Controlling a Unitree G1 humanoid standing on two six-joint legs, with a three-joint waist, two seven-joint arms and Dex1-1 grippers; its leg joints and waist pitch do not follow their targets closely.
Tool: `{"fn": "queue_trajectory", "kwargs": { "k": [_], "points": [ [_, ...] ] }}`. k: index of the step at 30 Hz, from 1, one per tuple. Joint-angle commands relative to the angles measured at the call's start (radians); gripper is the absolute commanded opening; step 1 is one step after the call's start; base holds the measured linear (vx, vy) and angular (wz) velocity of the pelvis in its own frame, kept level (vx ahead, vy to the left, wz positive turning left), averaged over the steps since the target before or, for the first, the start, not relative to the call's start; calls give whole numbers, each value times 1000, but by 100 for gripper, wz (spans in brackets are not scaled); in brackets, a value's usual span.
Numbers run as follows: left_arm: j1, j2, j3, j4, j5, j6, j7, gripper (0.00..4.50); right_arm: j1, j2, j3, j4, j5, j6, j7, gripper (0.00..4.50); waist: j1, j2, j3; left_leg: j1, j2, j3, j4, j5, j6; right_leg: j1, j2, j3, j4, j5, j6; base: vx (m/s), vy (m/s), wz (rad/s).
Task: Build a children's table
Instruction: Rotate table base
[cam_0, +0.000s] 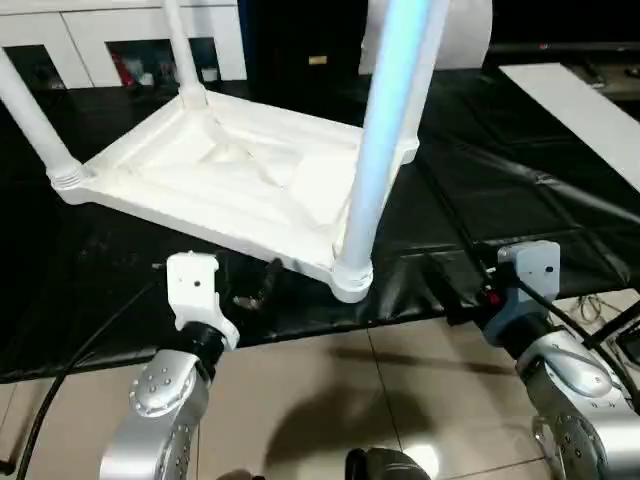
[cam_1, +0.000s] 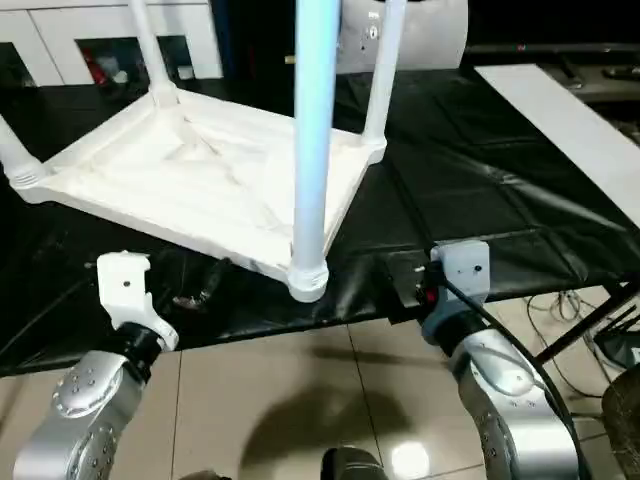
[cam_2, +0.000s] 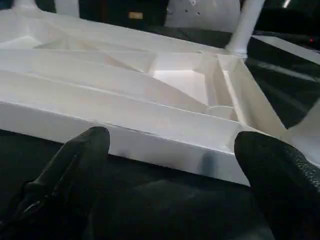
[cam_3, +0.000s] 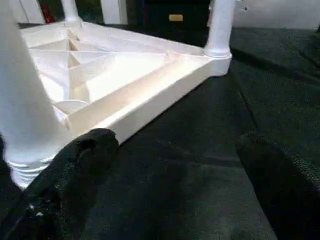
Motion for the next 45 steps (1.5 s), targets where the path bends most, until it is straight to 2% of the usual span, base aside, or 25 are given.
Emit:
{"fn": "queue_trajectory", "kwargs": {
  "k": [1,6,11,14,16,17,18,19,20,21,22,23,24,25,26,27,28,29,30,31,32,33,36,41,45],
  "points": [
    [3,-6,-3,-16,-5,0,-1,444,4,-7,7,-16,6,42,-2,450,-9,-7,-42,13,59,-33,-106,-402,41,31,-78,41,-110,-770,-22,0,0,0],
    [-13,-1,-18,-3,-7,-18,-7,444,-5,-14,7,8,0,9,7,450,-18,-8,-42,37,46,-20,-110,-432,78,48,-69,39,-113,-804,-74,73,-24,-1],
    [-34,-5,-23,25,-7,-36,-17,444,-33,-28,16,37,-8,3,26,450,-6,-14,-79,6,17,-2,-103,-78,170,137,-59,83,-85,-493,-268,126,-8,5],
    [-41,-8,-24,45,2,-54,-15,444,-53,-25,26,63,-19,-8,30,450,-5,-7,-91,20,10,-5,-96,46,220,146,-43,86,-64,-340,-331,160,18,11],
    [-43,-7,-35,41,-5,-43,-22,444,-59,-27,38,66,-19,-7,37,450,-16,9,-103,87,29,-44,-104,221,324,98,-14,55,-8,-138,-318,191,22,13],
    [-43,-3,-40,37,-7,-38,-26,444,-60,-28,40,64,-15,-6,40,450,-38,7,-108,168,57,-98,-101,333,402,22,-5,34,32,-102,-236,206,-3,7],
    [-41,1,-45,34,-6,-38,-30,444,-60,-30,45,66,-15,-10,45,450,-42,-9,-103,213,76,-125,-99,311,435,-34,-30,45,54,-96,-155,206,-3,7],
    [-38,4,-48,33,-5,-38,-33,444,-61,-34,51,73,-19,-19,49,450,-32,-21,-97,191,43,-103,-87,280,423,-11,-44,67,44,-59,-158,183,-18,14],
    [-38,4,-48,33,-5,-38,-33,444,-61,-34,51,73,-19,-19,49,450,-18,-38,-96,130,-31,-54,-56,237,398,66,-45,110,21,-6,-194,237,15,15],
    [-36,13,-48,35,2,-44,-34,444,-66,-35,60,91,-28,-33,50,450,60,-47,-109,-134,-59,-36,131,14,267,315,-197,307,-19,273,-332,237,15,15],
    [-36,13,-48,35,2,-44,-34,444,-66,-35,60,91,-28,-33,50,450,71,-51,-98,-146,-43,-47,148,10,193,282,-175,295,-24,370,-361,191,71,21],
    [-35,17,-45,37,3,-48,-34,444,-69,-37,65,98,-33,-37,51,450,75,-42,-78,-150,-16,-62,124,68,83,240,-142,237,-30,391,-376,106,61,11],
    [-36,25,-37,47,-1,-54,-42,444,-72,-41,68,106,-36,-50,61,450,77,-29,-76,-134,-8,-58,81,130,64,211,-105,187,-41,296,-361,106,61,11],
    [-38,32,-28,56,-7,-58,-50,444,-75,-45,70,113,-38,-61,71,450,76,13,-81,-113,1,-48,-39,298,110,197,-12,101,-34,100,-281,114,31,-6],
    [-42,51,-31,65,-12,-52,-76,444,-79,-52,72,120,-41,-69,80,450,43,60,-50,-30,72,-107,-121,81,156,110,50,35,21,-151,-164,124,49,-7],
    [-42,51,-31,65,-12,-52,-76,444,-79,-52,72,120,-41,-69,80,450,18,64,-102,45,177,-204,-104,135,380,32,31,62,154,-197,-75,124,49,-7],
    [-52,94,-41,85,-26,-59,-147,444,-76,-74,68,124,-23,-78,124,450,30,61,-109,48,181,-205,-74,322,442,11,6,82,158,-150,-43,124,43,4],
    [-65,140,-51,102,-47,-58,-224,444,-70,-97,65,125,-1,-86,174,450,49,63,-110,17,160,-182,-49,804,462,4,-20,112,140,21,44,90,42,11],
    [-94,238,-75,118,-78,-42,-374,444,-50,-158,71,123,34,-92,281,450,79,47,-115,-17,121,-135,-59,1057,370,12,-29,125,93,166,105,90,42,11],
    [-94,238,-75,118,-78,-42,-374,444,-50,-158,71,123,34,-92,281,450,81,27,-120,-20,103,-126,-51,984,345,6,-47,146,60,200,105,0,0,0],
    [-101,267,-84,120,-85,-40,-419,444,-41,-178,76,123,37,-99,311,450,84,-2,-105,-65,29,-74,-36,644,270,23,-90,162,10,265,36,58,-32,-5],
    [-119,318,-102,128,-86,-42,-486,444,-27,-211,81,128,39,-108,351,450,87,-12,-104,-92,7,-55,-47,458,231,54,-99,162,11,294,28,58,-32,-5],
    [-177,448,-162,154,-107,-43,-710,444,2,-306,92,142,41,-148,468,450,98,29,-94,-59,52,-48,-107,-52,100,57,-70,142,-5,67,-109,-36,-42,0],
    [-304,512,-267,239,-98,-91,-937,444,20,-400,97,152,56,-193,602,450,83,19,-60,-33,64,-33,-134,-381,-1,36,-84,151,-50,-519,-174,-79,17,0],
    [-464,475,-358,459,6,-254,-1030,410,29,-460,108,162,57,-230,700,450,75,39,-59,-32,66,-35,-142,-397,-16,30,-82,155,-60,-544,-136,-19,8,-1]
  ]
}}
